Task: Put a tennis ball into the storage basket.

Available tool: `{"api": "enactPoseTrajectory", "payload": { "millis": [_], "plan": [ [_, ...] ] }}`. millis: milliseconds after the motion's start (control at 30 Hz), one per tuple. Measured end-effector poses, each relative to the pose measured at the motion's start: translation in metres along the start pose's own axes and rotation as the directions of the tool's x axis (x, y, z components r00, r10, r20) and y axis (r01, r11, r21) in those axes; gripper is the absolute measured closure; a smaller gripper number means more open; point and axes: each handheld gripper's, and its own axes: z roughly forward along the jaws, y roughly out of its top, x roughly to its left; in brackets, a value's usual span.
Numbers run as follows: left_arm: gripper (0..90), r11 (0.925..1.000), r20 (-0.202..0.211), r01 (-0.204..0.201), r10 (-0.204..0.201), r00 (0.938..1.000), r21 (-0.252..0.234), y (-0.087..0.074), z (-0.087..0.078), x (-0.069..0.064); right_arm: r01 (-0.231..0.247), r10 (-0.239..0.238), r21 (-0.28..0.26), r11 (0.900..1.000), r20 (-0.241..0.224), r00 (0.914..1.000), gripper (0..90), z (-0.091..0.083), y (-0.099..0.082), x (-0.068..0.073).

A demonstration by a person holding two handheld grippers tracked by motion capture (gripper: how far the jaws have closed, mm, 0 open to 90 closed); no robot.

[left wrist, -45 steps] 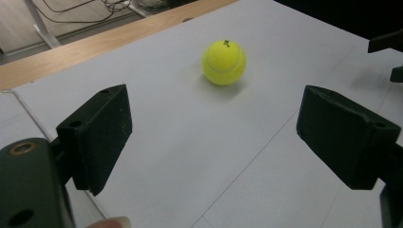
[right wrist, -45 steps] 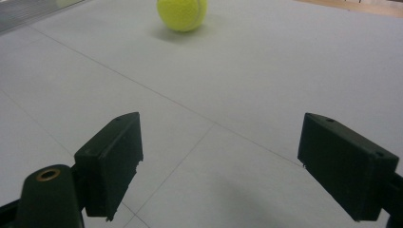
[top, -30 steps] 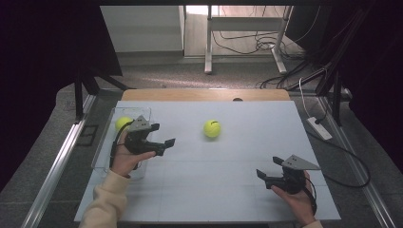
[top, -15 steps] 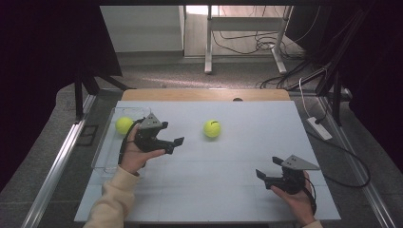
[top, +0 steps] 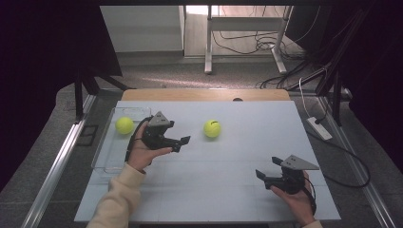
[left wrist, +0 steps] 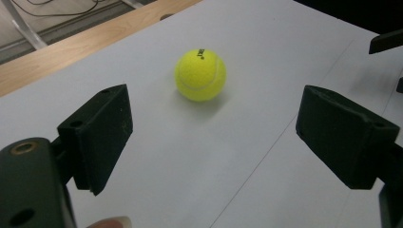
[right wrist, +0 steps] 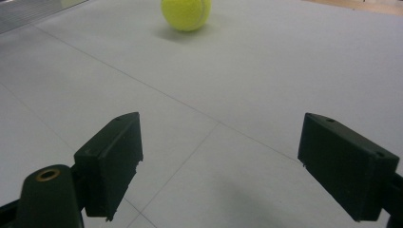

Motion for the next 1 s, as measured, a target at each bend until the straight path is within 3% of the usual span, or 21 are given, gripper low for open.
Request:
{"api": "enactPoseTrajectory", "payload": {
  "millis": [1000],
  "plan": [
    [12.4, 0.9956, -0.027, 0.004, -0.002, 0.9996, 0.094, 0.015, 0.045, 0.004, -0.003, 0.003, -0.004, 1.0000, -0.005, 1.0000, 14.6, 0.000, 0.000, 0.000]
  ]
}}
